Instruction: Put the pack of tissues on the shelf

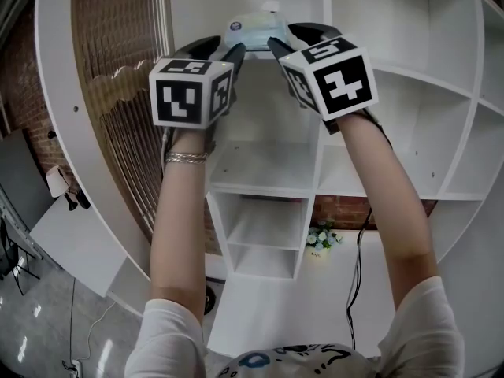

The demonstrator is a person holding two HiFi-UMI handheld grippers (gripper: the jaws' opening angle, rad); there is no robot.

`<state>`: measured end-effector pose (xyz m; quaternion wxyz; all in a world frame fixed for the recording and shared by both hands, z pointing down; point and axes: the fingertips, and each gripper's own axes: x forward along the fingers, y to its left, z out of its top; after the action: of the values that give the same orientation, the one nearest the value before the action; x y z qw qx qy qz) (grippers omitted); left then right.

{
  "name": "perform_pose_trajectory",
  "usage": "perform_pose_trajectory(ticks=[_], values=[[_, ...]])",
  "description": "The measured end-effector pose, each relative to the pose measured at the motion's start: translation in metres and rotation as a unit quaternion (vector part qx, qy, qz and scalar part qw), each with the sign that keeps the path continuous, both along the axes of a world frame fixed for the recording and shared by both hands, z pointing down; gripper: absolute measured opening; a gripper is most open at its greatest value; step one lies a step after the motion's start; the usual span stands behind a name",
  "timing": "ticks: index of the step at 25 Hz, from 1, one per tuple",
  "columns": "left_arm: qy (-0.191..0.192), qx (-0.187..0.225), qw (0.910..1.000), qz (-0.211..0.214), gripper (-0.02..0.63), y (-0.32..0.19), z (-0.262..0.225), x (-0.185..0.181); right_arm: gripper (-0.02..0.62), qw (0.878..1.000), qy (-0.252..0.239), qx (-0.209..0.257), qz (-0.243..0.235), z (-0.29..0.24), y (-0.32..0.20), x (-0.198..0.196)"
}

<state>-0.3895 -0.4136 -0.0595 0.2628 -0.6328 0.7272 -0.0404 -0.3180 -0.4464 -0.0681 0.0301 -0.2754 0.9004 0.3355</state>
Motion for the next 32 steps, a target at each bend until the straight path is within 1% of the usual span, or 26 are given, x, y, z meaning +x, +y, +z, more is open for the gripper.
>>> perform_pose_trajectory(ticks=[3,8,12,20,22,26,29,32], values=[[-0.002,0.003,1.0000,0.005,0.161,0.005,0.004,0.006,0.161,1.000,-0.001,0.003,-0.013,0.006,0.008,0.003],[-0.013,0.002,0.9999,0.007,0.143,0.013,0.017,0.018,0.157,0.999,0.003,-0.007,-0.042,0.021,0.017,0.007],[-0.017,-0.003,0.9997,0.017,0.110,0.018,0.036,0.030,0.109,0.999,-0.001,-0.007,-0.054,0.033,0.025,0.014],[-0.020,-0.002,0.9993,0.031,0.061,0.033,0.064,0.043,0.074,0.996,0.003,-0.016,-0.087,0.066,0.044,0.019],[-0.020,-0.003,0.9992,0.034,0.055,0.037,0.073,0.047,0.068,0.996,0.005,-0.020,-0.093,0.076,0.047,0.021],[-0.017,-0.011,0.9996,0.021,0.048,0.043,0.103,0.045,0.063,0.994,0.016,-0.025,-0.102,0.100,0.054,0.023],[-0.005,-0.017,0.9995,0.027,0.043,0.047,0.123,0.045,0.060,0.993,0.023,-0.031,-0.110,0.113,0.059,0.023],[-0.007,-0.023,0.9991,0.035,0.040,0.051,0.134,0.052,0.057,0.992,0.029,-0.031,-0.115,0.123,0.065,0.025]])
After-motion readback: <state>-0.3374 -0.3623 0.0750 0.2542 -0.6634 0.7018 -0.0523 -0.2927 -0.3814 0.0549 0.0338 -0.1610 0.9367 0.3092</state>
